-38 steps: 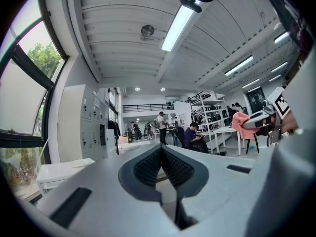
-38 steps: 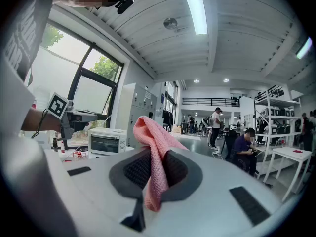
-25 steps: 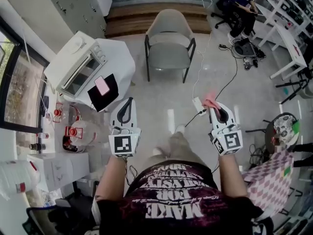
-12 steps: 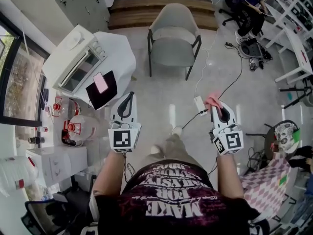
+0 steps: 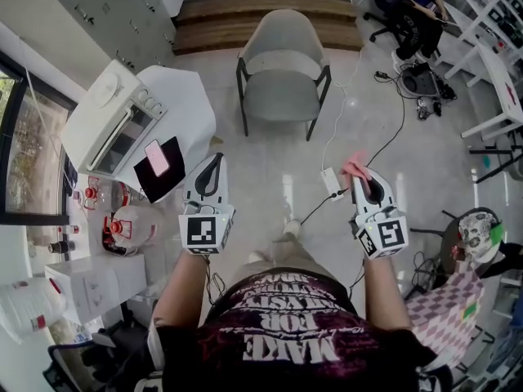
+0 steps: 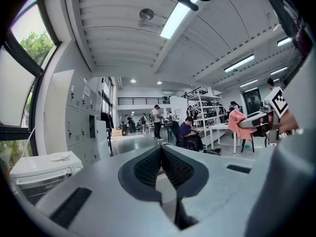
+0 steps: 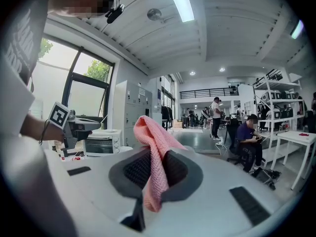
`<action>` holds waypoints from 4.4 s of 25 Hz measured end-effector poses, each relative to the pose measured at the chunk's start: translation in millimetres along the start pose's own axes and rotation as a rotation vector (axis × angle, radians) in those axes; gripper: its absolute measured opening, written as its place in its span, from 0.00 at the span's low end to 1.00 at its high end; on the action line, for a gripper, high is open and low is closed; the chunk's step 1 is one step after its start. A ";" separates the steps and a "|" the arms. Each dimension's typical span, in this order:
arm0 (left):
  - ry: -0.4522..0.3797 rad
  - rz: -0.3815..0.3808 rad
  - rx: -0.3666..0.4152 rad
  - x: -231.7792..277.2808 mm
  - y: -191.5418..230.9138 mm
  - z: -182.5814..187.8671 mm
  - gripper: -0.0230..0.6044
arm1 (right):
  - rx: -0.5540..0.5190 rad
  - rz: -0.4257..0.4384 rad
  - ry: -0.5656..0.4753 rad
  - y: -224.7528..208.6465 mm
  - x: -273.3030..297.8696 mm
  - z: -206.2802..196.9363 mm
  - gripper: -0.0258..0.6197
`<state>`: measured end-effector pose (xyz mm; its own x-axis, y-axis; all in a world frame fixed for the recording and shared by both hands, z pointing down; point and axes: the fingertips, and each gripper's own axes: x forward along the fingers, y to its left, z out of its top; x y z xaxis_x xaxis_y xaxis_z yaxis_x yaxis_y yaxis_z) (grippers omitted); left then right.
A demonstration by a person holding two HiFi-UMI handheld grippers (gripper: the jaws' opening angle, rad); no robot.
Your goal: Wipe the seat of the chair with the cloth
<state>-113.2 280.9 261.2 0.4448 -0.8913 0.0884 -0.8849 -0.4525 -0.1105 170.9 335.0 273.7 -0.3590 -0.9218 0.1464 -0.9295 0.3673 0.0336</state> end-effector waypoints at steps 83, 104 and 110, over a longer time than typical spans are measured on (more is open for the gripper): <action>0.090 -0.054 -0.010 346.6 178.6 -37.1 0.05 | 0.082 0.113 0.097 -99.2 392.4 -6.8 0.09; 0.272 0.014 -0.061 486.8 187.5 -187.8 0.05 | 0.009 0.386 0.401 -139.3 602.4 -239.0 0.09; 0.313 0.028 -0.084 517.0 191.5 -228.3 0.05 | -0.037 0.477 0.535 -123.6 659.4 -336.6 0.09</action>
<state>-84.4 -260.0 511.8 0.3675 -0.8453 0.3878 -0.9102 -0.4125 -0.0364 77.6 -276.5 698.9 -0.6258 -0.4761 0.6178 -0.6750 0.7275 -0.1231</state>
